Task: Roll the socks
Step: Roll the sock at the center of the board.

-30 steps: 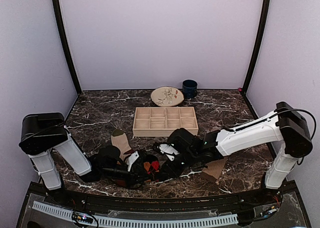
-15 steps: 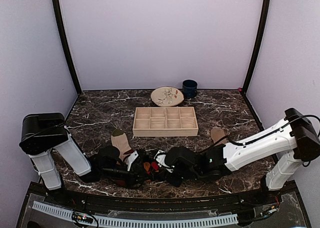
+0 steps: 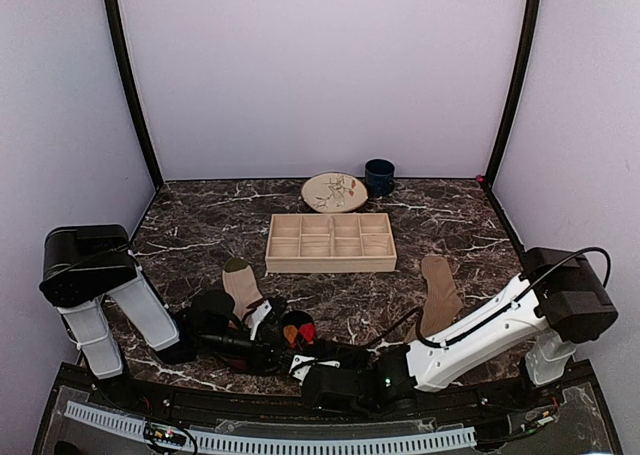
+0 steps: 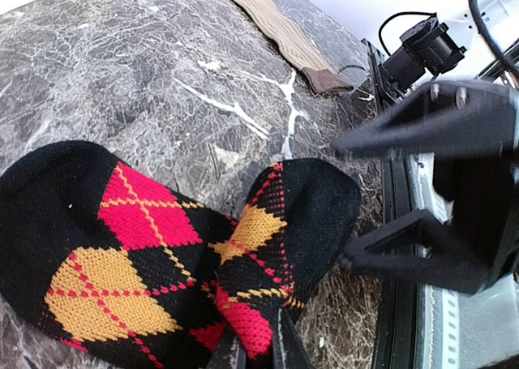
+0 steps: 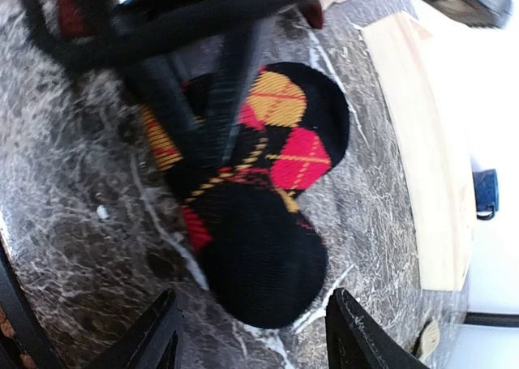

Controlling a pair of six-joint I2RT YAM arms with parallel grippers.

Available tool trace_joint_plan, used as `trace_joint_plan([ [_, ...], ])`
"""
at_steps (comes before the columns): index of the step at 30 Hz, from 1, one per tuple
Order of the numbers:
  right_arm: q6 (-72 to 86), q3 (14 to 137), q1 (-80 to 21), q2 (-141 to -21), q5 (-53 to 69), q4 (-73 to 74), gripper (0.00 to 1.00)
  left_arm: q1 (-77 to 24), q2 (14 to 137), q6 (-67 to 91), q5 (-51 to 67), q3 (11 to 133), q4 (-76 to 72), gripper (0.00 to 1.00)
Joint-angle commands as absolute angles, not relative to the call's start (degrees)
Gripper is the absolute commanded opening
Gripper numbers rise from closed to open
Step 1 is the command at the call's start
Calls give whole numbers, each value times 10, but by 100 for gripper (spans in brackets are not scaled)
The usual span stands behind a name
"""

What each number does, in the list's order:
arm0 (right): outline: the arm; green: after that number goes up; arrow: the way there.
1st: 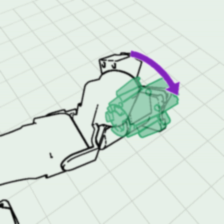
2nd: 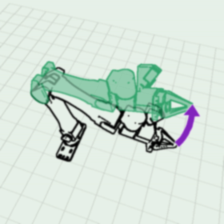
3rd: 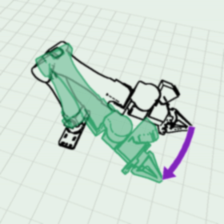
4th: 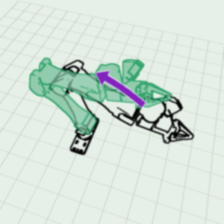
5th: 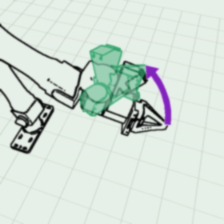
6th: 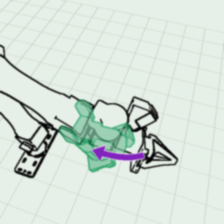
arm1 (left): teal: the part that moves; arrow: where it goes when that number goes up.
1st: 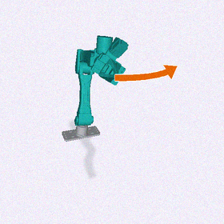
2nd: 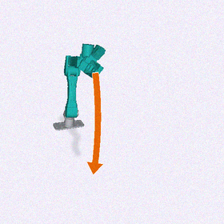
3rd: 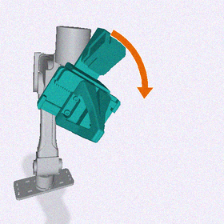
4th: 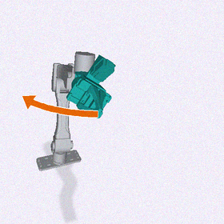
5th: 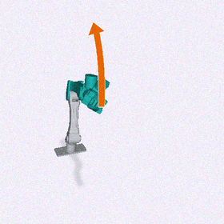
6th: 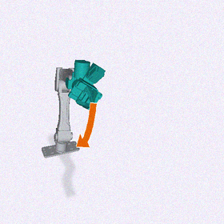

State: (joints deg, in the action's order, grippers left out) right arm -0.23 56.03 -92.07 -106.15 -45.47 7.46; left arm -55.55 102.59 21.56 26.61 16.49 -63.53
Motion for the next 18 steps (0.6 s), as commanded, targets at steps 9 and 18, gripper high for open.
trace_joint_plan([
  [9,-113,616,-952,-1142,-539,44,58,-545,1050,234,310,148,-644,0],
  [18,-172,625,-951,-1180,-567,11,59,-545,1054,231,322,144,-652,0],
])
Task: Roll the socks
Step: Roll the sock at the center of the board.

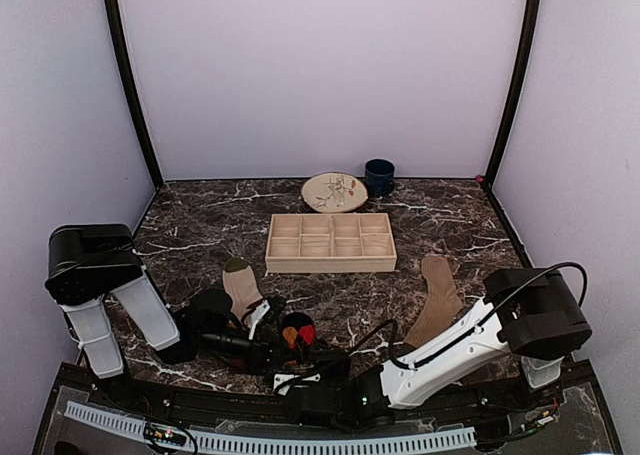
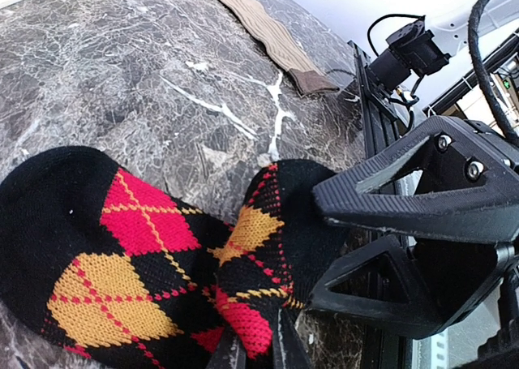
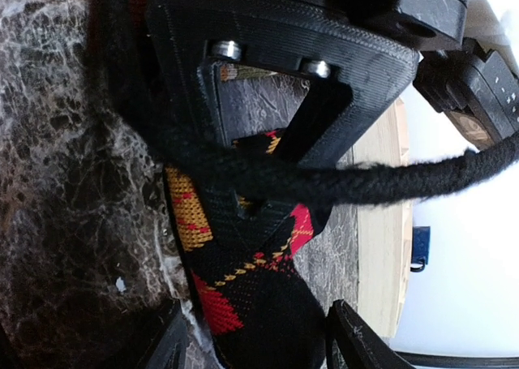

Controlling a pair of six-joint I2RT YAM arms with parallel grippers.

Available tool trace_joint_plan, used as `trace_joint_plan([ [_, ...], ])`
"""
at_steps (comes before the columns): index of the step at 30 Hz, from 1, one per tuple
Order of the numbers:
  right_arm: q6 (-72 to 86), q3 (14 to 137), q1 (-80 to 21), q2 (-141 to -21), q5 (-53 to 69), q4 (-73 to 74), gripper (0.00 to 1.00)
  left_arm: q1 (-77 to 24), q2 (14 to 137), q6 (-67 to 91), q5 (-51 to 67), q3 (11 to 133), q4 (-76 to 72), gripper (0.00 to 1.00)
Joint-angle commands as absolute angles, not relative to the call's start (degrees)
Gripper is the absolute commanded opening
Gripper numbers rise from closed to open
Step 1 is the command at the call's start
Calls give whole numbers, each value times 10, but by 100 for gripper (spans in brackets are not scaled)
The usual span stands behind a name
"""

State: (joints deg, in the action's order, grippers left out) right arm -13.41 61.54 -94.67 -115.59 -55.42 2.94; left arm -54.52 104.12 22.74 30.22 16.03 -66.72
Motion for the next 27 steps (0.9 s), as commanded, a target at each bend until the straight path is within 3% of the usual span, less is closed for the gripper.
trace_joint_plan([
  [1,-177,628,-951,-1185,-568,13,59,-545,1054,231,323,144,-652,0],
  [11,-196,643,-931,-1206,-533,25,60,-545,1055,228,335,134,-671,0],
  [16,-197,634,-919,-1199,-499,26,42,-545,1056,225,341,132,-678,0],
  [19,-197,631,-911,-1195,-483,22,26,-545,1056,224,343,130,-681,0],
  [27,-197,620,-905,-1173,-446,17,7,-545,1056,218,343,139,-668,0],
])
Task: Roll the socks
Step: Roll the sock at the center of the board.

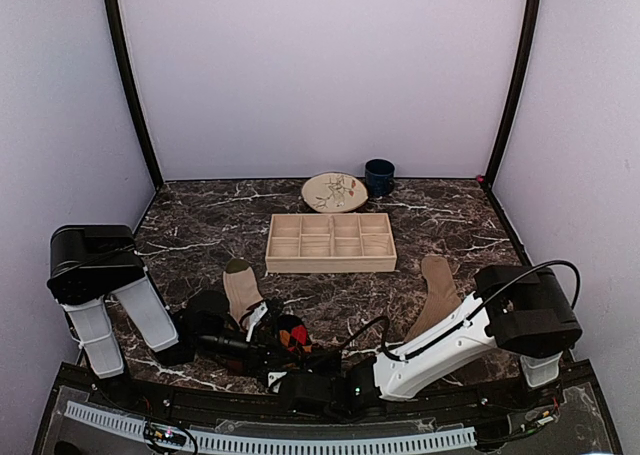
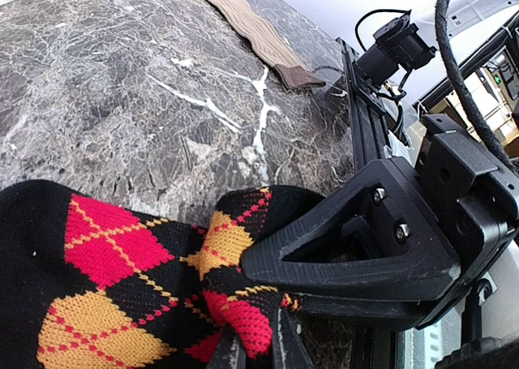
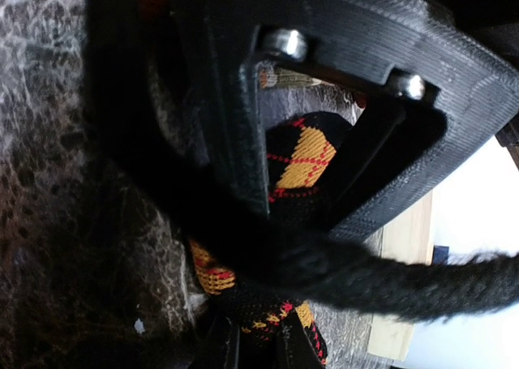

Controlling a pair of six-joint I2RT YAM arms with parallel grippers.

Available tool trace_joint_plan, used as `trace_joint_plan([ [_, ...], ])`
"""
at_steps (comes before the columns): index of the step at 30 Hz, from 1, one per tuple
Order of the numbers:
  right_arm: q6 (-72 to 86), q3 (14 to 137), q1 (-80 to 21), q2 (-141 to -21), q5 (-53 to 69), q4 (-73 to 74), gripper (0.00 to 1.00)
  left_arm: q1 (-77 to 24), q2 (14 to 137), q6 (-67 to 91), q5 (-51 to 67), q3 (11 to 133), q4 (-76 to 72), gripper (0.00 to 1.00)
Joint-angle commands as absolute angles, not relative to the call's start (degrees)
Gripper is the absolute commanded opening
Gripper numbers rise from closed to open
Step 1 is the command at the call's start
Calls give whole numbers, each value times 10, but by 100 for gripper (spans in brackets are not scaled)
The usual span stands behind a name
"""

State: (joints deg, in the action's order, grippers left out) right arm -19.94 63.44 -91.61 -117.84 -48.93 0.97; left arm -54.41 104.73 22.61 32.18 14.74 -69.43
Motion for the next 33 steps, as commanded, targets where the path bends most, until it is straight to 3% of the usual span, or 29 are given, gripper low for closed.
trace_joint_plan([
  [1,-196,621,-905,-1172,-441,19,6,-545,1056,218,340,142,-663,2],
  [8,-184,627,-905,-1158,-399,40,2,-545,1012,221,285,138,-634,32],
  [19,-161,651,-904,-1153,-363,88,0,-545,885,211,180,153,-533,42],
  [33,-149,657,-899,-1147,-358,117,0,-554,818,233,57,130,-432,41],
])
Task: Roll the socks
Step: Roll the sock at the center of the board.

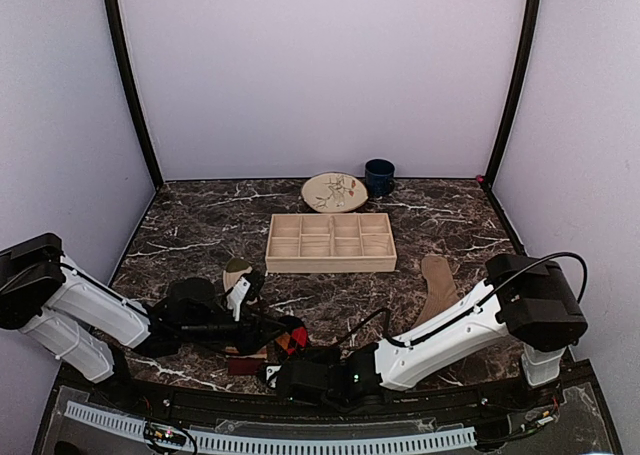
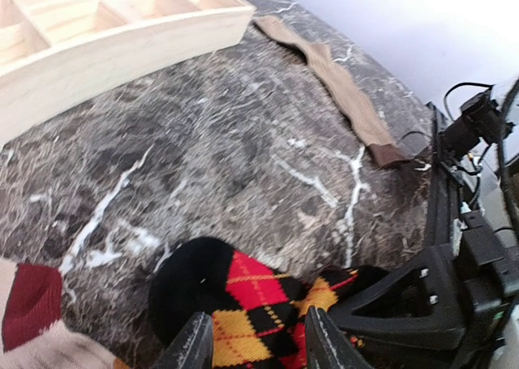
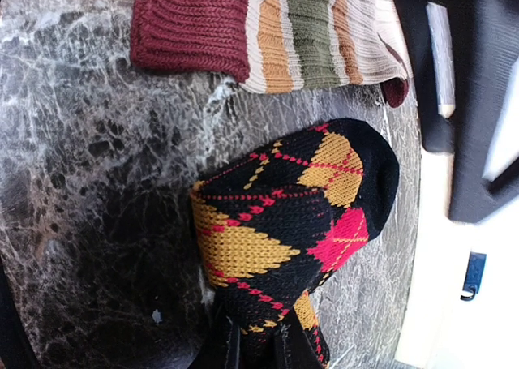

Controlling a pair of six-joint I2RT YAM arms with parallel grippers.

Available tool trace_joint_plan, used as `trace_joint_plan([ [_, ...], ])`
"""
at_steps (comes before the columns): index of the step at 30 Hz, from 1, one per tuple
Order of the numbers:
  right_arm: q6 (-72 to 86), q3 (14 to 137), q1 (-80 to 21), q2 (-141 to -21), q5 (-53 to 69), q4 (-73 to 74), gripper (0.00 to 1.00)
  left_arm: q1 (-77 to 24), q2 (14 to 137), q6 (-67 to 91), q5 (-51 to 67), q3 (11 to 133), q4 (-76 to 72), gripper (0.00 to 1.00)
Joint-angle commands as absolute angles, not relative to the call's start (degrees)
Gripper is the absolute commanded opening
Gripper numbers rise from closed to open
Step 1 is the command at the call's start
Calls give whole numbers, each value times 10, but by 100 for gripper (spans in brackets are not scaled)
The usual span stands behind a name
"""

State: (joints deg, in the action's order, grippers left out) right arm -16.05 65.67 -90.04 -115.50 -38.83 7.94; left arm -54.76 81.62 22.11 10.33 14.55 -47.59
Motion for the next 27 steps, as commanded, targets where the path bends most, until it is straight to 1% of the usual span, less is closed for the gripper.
trace_joint_plan([
  [1,-149,665,-900,-1147,-358,120,0,-556,820,238,50,129,-429,41],
  [7,-142,681,-899,-1155,-360,134,0,-579,821,251,4,123,-395,40],
  [12,-139,703,-897,-1172,-365,143,0,-588,831,243,-13,141,-357,39],
  [16,-132,711,-895,-1174,-369,152,0,-589,857,240,-19,152,-360,39],
  [21,-121,690,-888,-1159,-367,155,0,-589,884,241,-25,171,-364,39],
  [27,-94,646,-886,-1132,-370,146,0,-589,871,239,-31,184,-360,39],
])
